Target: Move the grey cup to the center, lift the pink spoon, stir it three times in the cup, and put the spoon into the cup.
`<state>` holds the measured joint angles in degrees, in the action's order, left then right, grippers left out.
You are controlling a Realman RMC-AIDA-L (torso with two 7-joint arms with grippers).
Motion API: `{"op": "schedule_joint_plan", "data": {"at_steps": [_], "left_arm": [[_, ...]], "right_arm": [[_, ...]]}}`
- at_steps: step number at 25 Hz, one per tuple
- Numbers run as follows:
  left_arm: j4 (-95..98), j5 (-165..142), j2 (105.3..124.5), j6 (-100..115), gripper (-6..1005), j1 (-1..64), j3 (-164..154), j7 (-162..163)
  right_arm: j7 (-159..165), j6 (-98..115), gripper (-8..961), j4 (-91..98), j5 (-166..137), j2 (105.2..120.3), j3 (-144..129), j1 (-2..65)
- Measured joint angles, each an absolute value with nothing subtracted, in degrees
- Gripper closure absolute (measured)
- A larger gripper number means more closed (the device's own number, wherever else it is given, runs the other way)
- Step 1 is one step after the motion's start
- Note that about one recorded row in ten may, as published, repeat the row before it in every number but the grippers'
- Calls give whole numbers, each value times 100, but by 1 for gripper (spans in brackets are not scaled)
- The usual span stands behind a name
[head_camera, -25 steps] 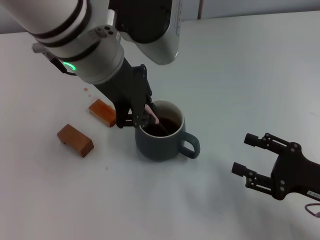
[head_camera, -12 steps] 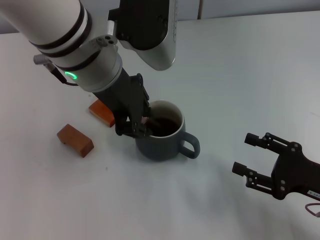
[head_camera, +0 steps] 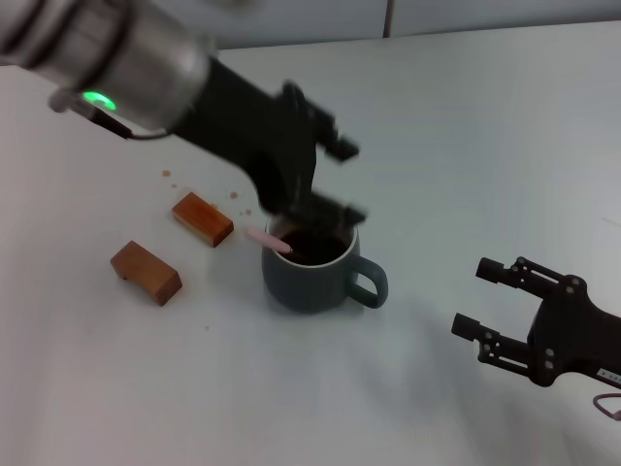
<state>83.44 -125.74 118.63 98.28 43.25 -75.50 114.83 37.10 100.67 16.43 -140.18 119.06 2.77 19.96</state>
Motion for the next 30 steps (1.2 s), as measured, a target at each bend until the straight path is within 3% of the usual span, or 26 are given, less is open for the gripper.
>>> {"op": "schedule_joint_plan", "data": {"at_steps": [8, 10, 12, 17, 30], "left_arm": [[6547, -8851, 11792, 10161, 310, 3055, -4733, 9638], [6329, -8615, 11788, 10316, 296, 2927, -4569, 9332], [5618, -8248, 11801, 10781, 283, 2299, -4171, 8096], [4481, -8373, 11775, 10953, 249, 1477, -4191, 6263], [2554, -9610, 11493, 10594, 183, 958, -4183, 4230]], "right_arm": [[3710, 10054, 207, 1679, -14018, 11894, 301, 2009], [3710, 10046, 207, 1684, -14018, 11892, 309, 2013], [3710, 10040, 207, 1688, -14018, 11891, 311, 2017], [3701, 9949, 208, 1704, -14005, 11891, 310, 2020], [3691, 9922, 207, 1677, -13992, 11892, 285, 2030]]}}
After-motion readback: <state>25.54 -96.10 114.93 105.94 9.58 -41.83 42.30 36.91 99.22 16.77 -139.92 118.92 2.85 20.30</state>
